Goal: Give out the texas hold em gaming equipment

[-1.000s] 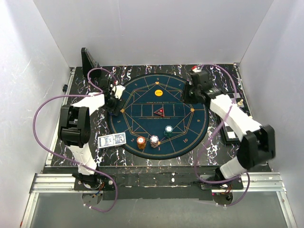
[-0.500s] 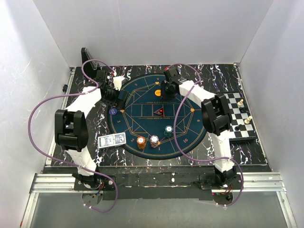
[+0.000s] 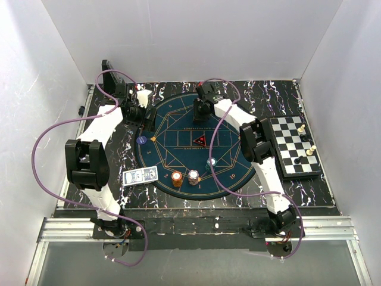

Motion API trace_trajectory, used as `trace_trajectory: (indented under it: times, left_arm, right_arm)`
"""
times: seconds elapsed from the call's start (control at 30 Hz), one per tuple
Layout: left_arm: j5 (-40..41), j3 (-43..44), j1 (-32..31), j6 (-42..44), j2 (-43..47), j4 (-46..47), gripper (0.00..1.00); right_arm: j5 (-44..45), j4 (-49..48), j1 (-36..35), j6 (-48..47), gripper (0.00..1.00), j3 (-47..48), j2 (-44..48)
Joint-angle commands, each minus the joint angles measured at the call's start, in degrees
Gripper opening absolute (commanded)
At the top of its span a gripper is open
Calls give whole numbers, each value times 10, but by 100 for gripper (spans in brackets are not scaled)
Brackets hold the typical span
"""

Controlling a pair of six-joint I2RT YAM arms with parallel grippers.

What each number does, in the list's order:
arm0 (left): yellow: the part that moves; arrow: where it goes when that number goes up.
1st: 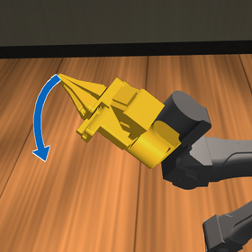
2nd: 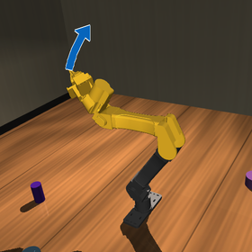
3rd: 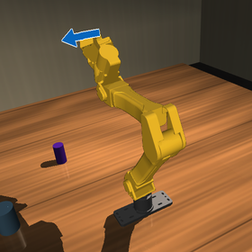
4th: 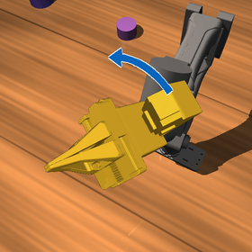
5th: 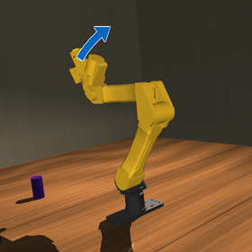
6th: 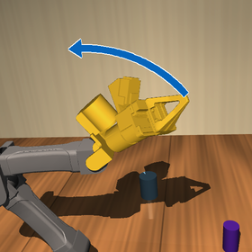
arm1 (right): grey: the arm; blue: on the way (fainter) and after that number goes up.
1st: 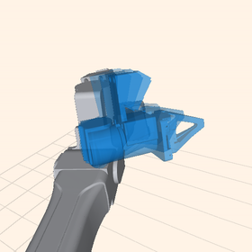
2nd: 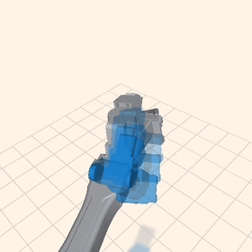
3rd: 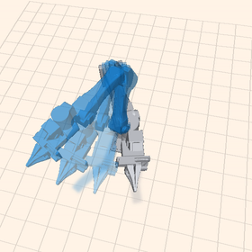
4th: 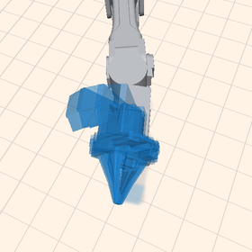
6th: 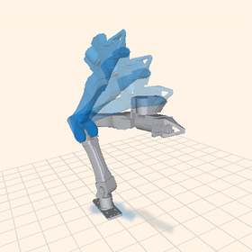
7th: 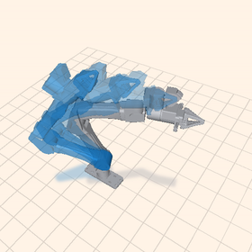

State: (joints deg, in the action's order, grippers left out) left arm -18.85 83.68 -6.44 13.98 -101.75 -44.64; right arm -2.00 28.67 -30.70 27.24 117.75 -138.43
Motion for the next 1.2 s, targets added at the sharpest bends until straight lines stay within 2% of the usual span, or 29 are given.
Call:
trace_trajectory:
  times: [0.0, 0.27, 0.57, 0.83, 0.97, 1.03, 1.17]
  left_arm:
    - [25, 13, 1, 12, 42, 0, 98]
    - [39, 19, 1, 14, 41, 9, 100]
    - [66, 18, 2, 17, 46, 15, 100]
    - [80, 32, 7, 12, 31, 13, 100]
    - [75, 40, 12, 8, 30, 10, 100]
    - [67, 47, 16, 4, 28, 8, 100]
    - [57, 58, 22, -4, 23, 0, 100]
  right_arm:
    - [2, 56, 11, 24, 31, 73, -33]
    - [44, 58, 20, 31, 34, 40, -14]
    - [50, 102, 52, 33, 35, 186, -90]
    - [-13, 61, 84, 78, 34, 198, -105]
    - [-35, -16, 80, 79, 34, 56, -16]
    - [-44, -64, 78, 86, 38, -23, 36]
    - [-113, -162, 77, 148, 40, -144, 101]
